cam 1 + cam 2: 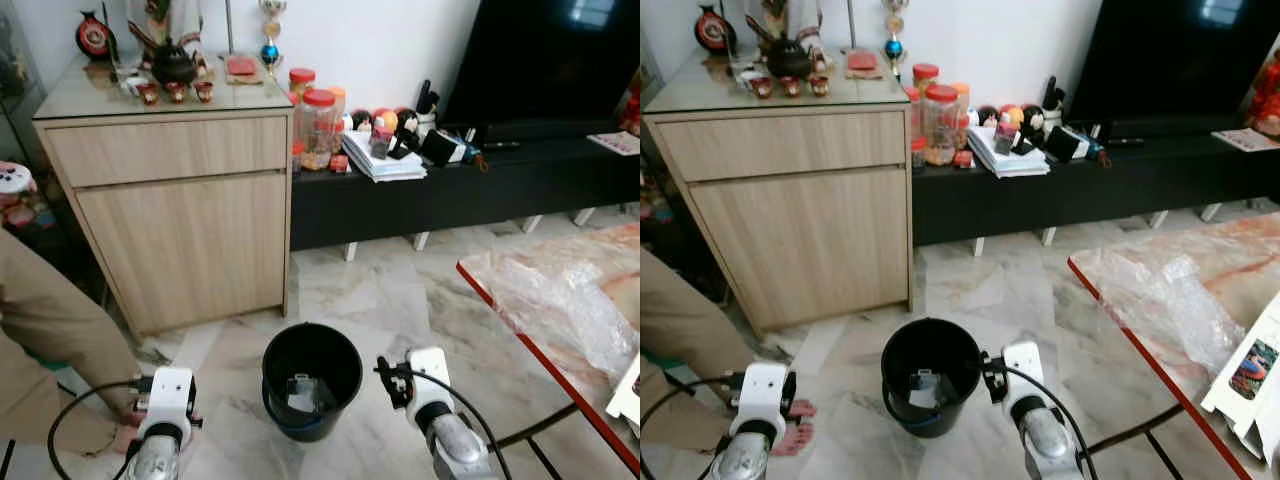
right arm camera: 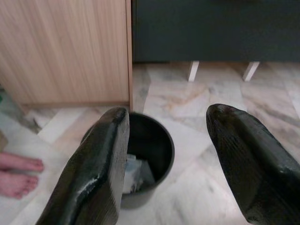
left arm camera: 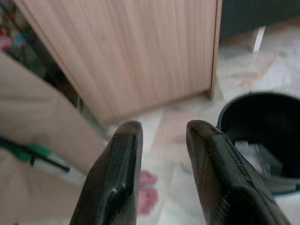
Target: Picking trash to rubbish bin
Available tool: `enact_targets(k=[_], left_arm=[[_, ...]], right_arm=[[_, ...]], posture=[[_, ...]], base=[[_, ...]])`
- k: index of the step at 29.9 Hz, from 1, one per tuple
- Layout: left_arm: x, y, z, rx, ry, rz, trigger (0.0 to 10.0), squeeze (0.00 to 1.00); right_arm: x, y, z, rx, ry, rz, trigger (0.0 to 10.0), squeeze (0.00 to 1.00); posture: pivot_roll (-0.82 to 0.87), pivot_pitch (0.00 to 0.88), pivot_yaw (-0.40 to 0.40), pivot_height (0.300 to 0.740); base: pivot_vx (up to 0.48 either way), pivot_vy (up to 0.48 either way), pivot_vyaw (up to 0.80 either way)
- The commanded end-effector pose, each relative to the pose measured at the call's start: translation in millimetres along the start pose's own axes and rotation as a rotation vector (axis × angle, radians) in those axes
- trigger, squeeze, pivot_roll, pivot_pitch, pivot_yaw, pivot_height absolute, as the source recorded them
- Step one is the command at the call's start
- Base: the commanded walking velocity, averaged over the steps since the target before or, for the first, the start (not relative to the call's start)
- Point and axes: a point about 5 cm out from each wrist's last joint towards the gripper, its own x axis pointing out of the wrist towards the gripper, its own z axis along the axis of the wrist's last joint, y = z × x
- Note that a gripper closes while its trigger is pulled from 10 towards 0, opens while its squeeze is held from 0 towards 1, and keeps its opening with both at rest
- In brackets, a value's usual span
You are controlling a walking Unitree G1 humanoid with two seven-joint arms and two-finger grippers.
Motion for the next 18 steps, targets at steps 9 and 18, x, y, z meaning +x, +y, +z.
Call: enact_targets(k=[9, 18], left_arm=[[22.8, -0.5, 77.8, -0.048, -0.328, 0.067, 10.0, 0.00], [25.8, -20.4, 93.1, -0.096, -0.340, 0.001, 10.0, 0.00]], right_arm=[[27.5, 2.7, 87.1, 0.086, -0.370, -0.025, 10.0, 0.00], [36.4, 8.0, 101.5, 0.153, -0.369, -0.036, 10.0, 0.00]], posture=[[0.16, 0.000, -0.081, 0.740], [0.16, 0.000, -0.076, 0.740]], base=[[0.000, 0.000, 0.00], [0.000, 0.000, -0.27]])
